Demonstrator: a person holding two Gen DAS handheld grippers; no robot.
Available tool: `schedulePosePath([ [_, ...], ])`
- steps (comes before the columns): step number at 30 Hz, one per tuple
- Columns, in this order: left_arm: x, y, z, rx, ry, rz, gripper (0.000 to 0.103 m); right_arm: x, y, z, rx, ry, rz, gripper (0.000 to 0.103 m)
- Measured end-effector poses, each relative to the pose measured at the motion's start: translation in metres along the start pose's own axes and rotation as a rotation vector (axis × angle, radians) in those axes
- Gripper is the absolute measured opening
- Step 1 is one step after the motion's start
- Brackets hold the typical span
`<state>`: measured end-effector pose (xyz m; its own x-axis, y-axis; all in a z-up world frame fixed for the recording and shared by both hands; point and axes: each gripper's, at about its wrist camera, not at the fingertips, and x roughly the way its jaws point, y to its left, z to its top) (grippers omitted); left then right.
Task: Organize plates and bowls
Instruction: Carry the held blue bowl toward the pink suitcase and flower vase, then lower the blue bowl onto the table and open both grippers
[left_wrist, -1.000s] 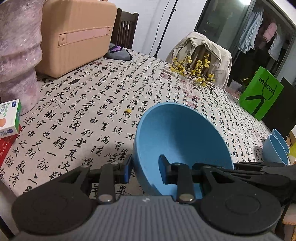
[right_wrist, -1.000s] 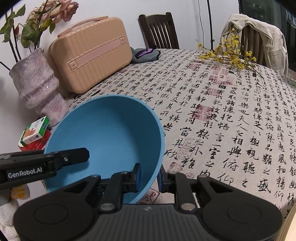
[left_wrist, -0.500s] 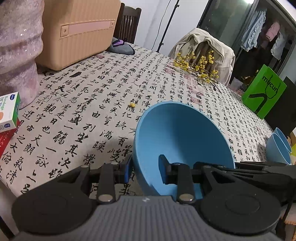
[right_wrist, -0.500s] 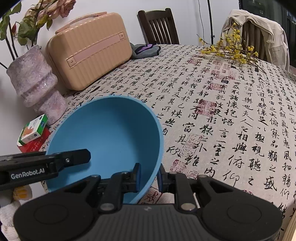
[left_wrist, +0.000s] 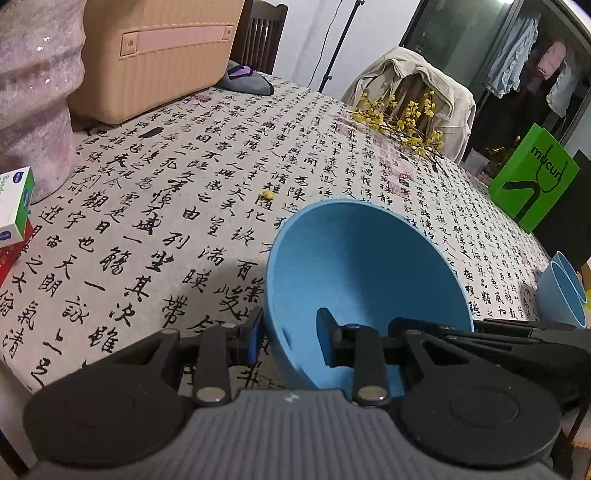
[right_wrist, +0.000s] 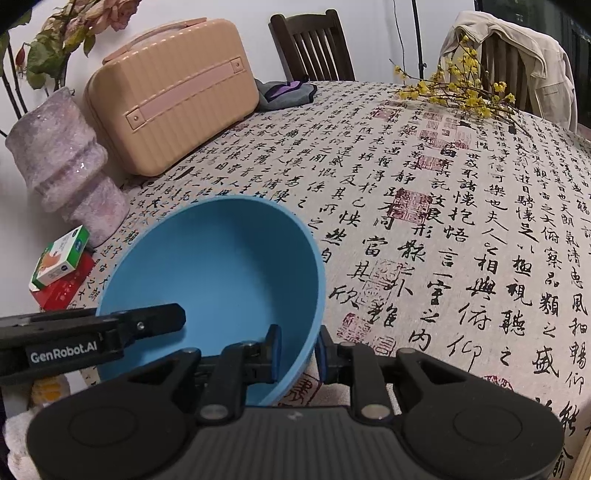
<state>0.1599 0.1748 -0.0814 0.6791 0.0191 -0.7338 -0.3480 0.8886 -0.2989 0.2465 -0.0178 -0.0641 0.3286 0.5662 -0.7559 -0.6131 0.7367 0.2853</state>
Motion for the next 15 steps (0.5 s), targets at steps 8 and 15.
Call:
schedulePosePath([
  [8,0.0061,-0.0001,-0.0011,-0.005,0.019,-0.002,0.03,0.0038,-0.0028,-0.0011,0.012,0.002,0.003,0.027],
  [15,0.0065,-0.0011,-0.001,-0.007,0.017,-0.012,0.034,0.003,-0.0034,-0.0019,0.012,-0.005,0.017,0.034],
])
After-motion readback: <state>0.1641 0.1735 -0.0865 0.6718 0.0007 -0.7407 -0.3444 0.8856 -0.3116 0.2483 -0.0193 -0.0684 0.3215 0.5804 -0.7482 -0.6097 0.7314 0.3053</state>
